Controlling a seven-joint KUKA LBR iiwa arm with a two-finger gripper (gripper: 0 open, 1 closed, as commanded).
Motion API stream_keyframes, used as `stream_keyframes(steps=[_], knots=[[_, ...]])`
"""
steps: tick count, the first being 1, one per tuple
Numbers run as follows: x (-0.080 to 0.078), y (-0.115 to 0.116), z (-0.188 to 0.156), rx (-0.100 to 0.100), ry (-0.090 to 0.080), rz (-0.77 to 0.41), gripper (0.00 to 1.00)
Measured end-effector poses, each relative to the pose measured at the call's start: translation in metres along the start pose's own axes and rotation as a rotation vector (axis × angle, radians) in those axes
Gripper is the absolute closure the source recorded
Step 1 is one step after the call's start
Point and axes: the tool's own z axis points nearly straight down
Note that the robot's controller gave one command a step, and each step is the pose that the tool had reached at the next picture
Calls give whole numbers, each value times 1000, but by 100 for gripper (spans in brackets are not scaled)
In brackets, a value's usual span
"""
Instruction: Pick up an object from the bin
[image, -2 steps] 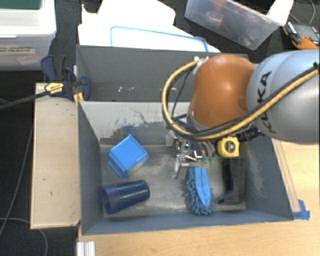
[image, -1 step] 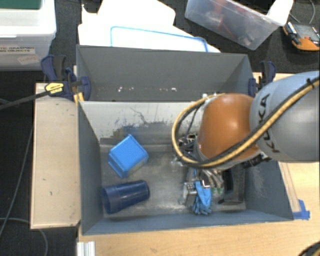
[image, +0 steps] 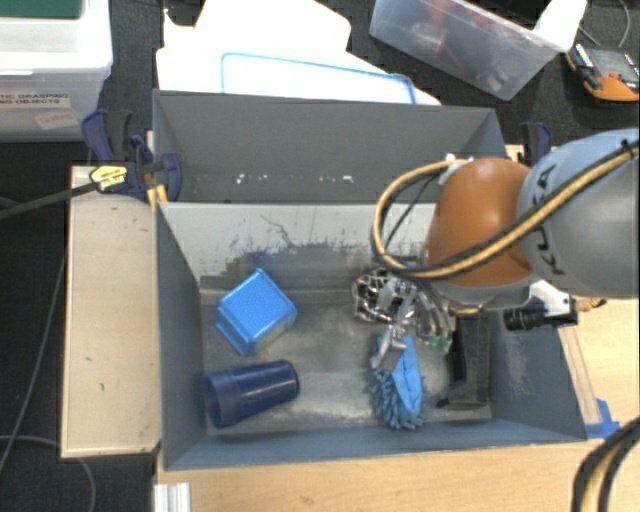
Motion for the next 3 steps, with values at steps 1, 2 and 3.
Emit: stream_keyframes(steps=[1,2,3], knots=[[27,-33,29,2,17,-306,0],[16,-44,43,-2,2,-27,0],[21,-47,-41,0,9,-214,0]])
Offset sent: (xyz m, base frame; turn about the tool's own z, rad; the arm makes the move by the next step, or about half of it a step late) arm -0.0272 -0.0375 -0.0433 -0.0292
